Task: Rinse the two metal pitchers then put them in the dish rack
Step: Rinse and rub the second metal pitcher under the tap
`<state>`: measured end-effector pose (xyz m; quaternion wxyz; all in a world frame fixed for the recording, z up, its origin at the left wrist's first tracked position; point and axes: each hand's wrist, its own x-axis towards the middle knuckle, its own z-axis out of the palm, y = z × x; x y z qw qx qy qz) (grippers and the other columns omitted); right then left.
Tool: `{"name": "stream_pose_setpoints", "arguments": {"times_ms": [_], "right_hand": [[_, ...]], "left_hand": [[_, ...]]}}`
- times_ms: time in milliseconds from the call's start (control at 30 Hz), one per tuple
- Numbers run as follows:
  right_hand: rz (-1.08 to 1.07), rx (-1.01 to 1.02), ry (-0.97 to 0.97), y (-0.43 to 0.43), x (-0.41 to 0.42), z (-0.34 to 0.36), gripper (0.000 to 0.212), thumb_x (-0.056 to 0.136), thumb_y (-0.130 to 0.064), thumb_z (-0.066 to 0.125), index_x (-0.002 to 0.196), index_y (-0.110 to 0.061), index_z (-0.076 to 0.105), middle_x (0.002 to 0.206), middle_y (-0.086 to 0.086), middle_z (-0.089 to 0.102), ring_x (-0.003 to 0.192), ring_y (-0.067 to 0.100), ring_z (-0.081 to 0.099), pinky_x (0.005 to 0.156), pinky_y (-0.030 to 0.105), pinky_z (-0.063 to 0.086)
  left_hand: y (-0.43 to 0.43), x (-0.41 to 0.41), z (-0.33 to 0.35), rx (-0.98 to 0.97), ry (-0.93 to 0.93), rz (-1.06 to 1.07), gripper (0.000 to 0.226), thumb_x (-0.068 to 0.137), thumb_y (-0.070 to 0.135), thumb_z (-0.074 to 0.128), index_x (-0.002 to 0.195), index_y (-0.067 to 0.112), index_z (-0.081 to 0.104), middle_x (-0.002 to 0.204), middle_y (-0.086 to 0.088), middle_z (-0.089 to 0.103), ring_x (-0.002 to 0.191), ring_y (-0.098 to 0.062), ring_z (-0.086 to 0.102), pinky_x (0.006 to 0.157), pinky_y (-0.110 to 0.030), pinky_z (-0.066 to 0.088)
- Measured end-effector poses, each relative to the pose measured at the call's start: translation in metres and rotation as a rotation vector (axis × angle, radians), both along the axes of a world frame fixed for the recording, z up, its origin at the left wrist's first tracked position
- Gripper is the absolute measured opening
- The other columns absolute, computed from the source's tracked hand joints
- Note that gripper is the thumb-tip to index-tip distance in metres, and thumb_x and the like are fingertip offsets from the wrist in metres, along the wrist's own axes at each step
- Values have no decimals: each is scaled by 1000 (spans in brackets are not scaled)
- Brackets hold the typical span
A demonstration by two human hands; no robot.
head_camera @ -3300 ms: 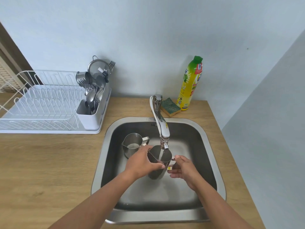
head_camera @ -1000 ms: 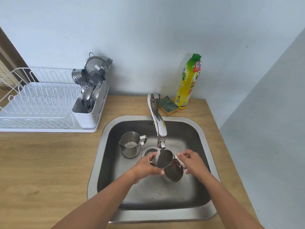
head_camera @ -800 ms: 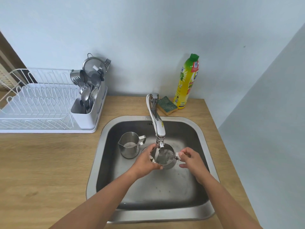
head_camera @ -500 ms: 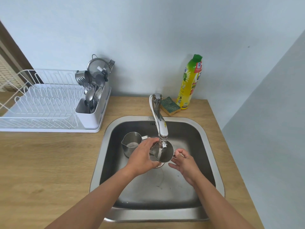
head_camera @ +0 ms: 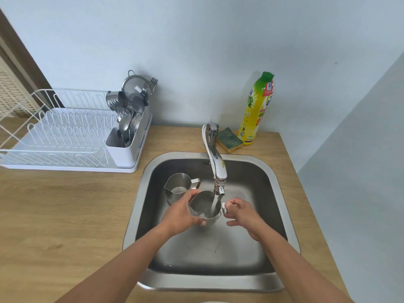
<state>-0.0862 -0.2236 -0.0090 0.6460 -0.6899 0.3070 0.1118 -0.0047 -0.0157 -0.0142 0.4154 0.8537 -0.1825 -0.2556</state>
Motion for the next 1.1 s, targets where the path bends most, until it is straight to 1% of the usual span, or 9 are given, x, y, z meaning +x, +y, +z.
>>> {"name": "stream_pose_setpoints", "arguments": {"times_ms": [100, 200, 367, 567, 800, 867, 933, 1033, 1100], "right_hand": [[-30, -11, 9, -5, -2, -1, 15, 99, -20, 53, 87, -16, 60, 85, 9, 59, 79, 25, 60, 69, 36, 57], [-91, -26, -16, -1, 1, -3, 15, 100, -20, 50, 88, -16, 58, 90, 7, 61, 84, 24, 60, 73, 37, 58], [-5, 14, 36, -4, 2, -1, 14, 100, -20, 52, 89, -16, 60, 85, 11, 58, 78, 26, 62, 64, 34, 57], [-52, -21, 21, 2, 6, -3, 13, 100, -22, 51, 93, -15, 60, 91, 9, 62, 84, 26, 64, 74, 37, 57], [-52, -59, 28, 0, 5, -4, 17, 100, -31, 49, 97, -18, 60, 84, 10, 59, 78, 25, 65, 71, 37, 55], [-38, -51, 46, 0, 2, -4, 21, 100, -35, 49, 101, -17, 60, 81, 10, 59, 75, 26, 68, 65, 35, 56], [-22, -50, 68, 0, 0, -3, 27, 100, -38, 49, 104, -14, 60, 79, 13, 60, 70, 28, 71, 56, 32, 55], [-13, -86, 106, 3, -2, 0, 36, 98, -45, 49, 103, -13, 62, 78, 16, 62, 67, 30, 75, 49, 29, 52], [-17, -117, 131, 4, -2, 2, 42, 96, -49, 49, 102, -10, 62, 78, 16, 63, 66, 31, 75, 45, 28, 50]], "left_hand": [[-5, -6, 1, 2, 7, -5, 90, 51, 43, 90, 130, 48, 45, 126, 25, 58, 120, -4, 55, 105, -32, 45], [-10, -3, 2, -2, -14, 27, 91, 52, 43, 89, 130, 49, 43, 126, 23, 58, 118, -6, 54, 104, -32, 46], [-3, 0, -1, 19, 4, -22, 90, 51, 47, 91, 129, 46, 46, 122, 26, 56, 117, -3, 53, 105, -30, 45], [-4, 6, 7, 21, -6, -14, 91, 56, 41, 91, 134, 43, 44, 127, 24, 54, 117, -3, 51, 105, -28, 42], [-6, 10, 8, 2, 121, 6, 100, 44, 54, 89, 133, 39, 46, 132, 17, 57, 121, -7, 55, 109, -36, 43], [-6, 12, 9, -19, 192, 42, 98, 43, 53, 89, 129, 37, 47, 130, 12, 59, 121, -10, 56, 108, -37, 43], [-5, 13, 10, -24, 250, 75, 93, 46, 54, 90, 126, 33, 48, 123, 9, 62, 115, -12, 60, 103, -36, 47], [-5, 11, 12, -63, 354, 97, 71, 68, 39, 88, 125, 25, 48, 107, 7, 67, 99, -8, 63, 81, -26, 51], [-5, 10, 13, -92, 421, 126, 65, 72, 38, 85, 125, 25, 50, 110, 8, 65, 98, -8, 62, 80, -31, 51]]}}
